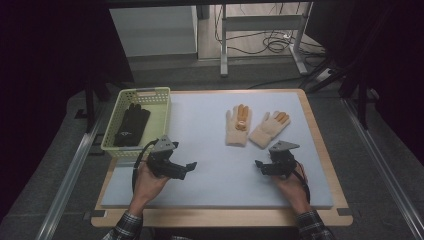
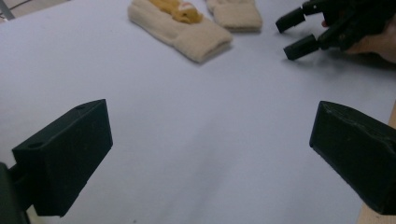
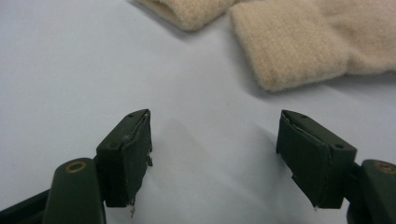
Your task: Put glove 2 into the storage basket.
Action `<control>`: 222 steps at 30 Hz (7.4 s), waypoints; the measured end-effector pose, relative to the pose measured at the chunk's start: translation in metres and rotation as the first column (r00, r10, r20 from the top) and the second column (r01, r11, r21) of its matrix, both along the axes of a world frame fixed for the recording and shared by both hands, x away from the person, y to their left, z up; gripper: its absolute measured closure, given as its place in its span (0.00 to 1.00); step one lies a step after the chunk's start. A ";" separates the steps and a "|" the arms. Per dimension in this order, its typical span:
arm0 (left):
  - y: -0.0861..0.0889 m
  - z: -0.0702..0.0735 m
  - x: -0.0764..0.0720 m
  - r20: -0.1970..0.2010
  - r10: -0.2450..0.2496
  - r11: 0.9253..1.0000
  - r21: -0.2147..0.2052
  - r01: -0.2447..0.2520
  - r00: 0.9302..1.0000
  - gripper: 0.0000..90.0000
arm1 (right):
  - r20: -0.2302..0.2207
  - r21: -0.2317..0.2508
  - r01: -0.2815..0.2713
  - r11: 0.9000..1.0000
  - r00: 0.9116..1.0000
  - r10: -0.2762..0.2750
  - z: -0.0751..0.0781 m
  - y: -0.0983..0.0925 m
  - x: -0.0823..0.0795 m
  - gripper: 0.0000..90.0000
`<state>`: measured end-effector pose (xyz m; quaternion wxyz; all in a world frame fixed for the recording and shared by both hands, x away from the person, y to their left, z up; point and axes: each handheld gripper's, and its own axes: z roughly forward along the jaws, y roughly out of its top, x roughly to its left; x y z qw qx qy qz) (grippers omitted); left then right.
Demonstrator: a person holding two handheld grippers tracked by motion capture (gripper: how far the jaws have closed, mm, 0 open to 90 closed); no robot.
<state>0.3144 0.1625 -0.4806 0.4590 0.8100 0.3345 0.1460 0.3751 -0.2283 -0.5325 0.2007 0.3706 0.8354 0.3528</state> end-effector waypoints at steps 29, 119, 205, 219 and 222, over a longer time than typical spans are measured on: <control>0.006 -0.071 -0.002 -0.129 0.136 0.974 0.198 -0.108 0.982 0.00 | -0.007 0.002 0.007 1.000 1.000 -0.007 0.000 -0.001 0.001 0.26; 0.008 -0.071 -0.002 -0.130 0.143 0.975 0.191 -0.117 0.981 0.01 | 0.027 0.130 -0.216 0.968 0.976 0.214 0.067 0.061 -0.011 0.93; 0.008 -0.071 -0.002 -0.134 0.139 0.974 0.195 -0.112 0.981 0.01 | -0.011 0.034 -0.045 0.998 0.999 0.045 0.002 0.075 0.143 0.61; 0.008 -0.071 -0.002 -0.133 0.138 0.974 0.197 -0.111 0.981 0.01 | -0.003 0.072 -0.045 0.996 0.999 0.045 0.041 0.067 0.128 0.67; 0.009 -0.071 -0.002 -0.133 0.138 0.974 0.199 -0.110 0.981 0.01 | -0.001 0.091 -0.056 0.994 0.998 0.057 0.052 0.065 0.121 0.66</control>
